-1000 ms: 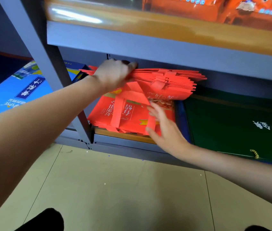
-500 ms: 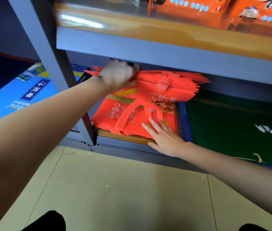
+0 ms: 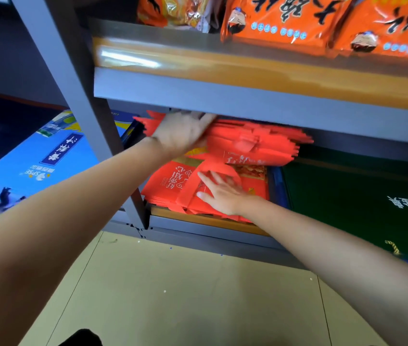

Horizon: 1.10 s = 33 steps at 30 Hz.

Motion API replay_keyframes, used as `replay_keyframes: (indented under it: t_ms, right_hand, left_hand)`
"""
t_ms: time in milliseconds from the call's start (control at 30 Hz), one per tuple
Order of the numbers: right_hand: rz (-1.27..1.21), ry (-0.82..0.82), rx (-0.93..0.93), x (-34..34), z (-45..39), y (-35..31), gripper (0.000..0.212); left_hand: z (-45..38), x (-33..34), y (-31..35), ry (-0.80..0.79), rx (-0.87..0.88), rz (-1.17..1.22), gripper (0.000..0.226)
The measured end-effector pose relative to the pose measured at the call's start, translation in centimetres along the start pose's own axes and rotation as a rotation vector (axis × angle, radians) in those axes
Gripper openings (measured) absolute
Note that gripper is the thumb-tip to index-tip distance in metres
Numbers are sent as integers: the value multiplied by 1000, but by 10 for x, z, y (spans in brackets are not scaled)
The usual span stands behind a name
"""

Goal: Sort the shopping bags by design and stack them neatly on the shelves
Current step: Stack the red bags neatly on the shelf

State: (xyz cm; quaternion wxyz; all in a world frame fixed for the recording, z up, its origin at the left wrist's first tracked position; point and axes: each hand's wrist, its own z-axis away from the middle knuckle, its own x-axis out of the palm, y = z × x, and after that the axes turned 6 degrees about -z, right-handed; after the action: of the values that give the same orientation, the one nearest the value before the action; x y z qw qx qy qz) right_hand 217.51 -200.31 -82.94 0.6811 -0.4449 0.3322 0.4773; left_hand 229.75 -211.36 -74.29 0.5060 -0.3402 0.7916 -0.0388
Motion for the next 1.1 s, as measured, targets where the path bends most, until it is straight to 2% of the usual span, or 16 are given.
replay_keyframes:
  t_ms: [100, 200, 267, 367, 500, 600, 667, 800, 867, 900, 967, 1033, 1100]
  right_hand:
    - [48, -63, -12, 12, 8, -3, 58]
    - [162, 80, -142, 16, 23, -2, 56]
    - [212, 156, -216, 15, 28, 1, 56]
    - [179, 116, -152, 20, 18, 4, 55]
    - [66, 8, -3, 29, 6, -5, 54]
    - [123, 10, -40, 32, 22, -8, 55]
    - [213, 90, -151, 29, 42, -5, 57]
    - [450, 363, -606, 21, 87, 10, 56]
    - [442, 530, -694, 9, 100, 20, 56]
    - [416, 587, -664, -1, 104, 24, 56]
    - [409, 563, -476, -10, 100, 39, 64]
    - [406, 394, -305, -7, 92, 54, 77]
    - [400, 224, -214, 3, 81, 70, 84]
  left_hand:
    - [16, 5, 8, -4, 70, 13, 53]
    - [31, 15, 9, 17, 143, -16, 56]
    - [33, 15, 8, 11, 164, -29, 50]
    - [33, 13, 10, 7, 164, -47, 48]
    - [39, 17, 12, -2, 177, -93, 73]
    - [46, 19, 17, -18, 192, -82, 76]
    - [45, 18, 16, -12, 174, -99, 76]
    - [32, 13, 7, 10, 99, -86, 70]
    - [35, 13, 13, -16, 102, -47, 68]
    - [42, 15, 19, -34, 124, -28, 75]
    - [66, 24, 39, -109, 224, -8, 97]
    - [93, 35, 56, -210, 317, -35, 108]
    - [111, 40, 63, -331, 301, -44, 109]
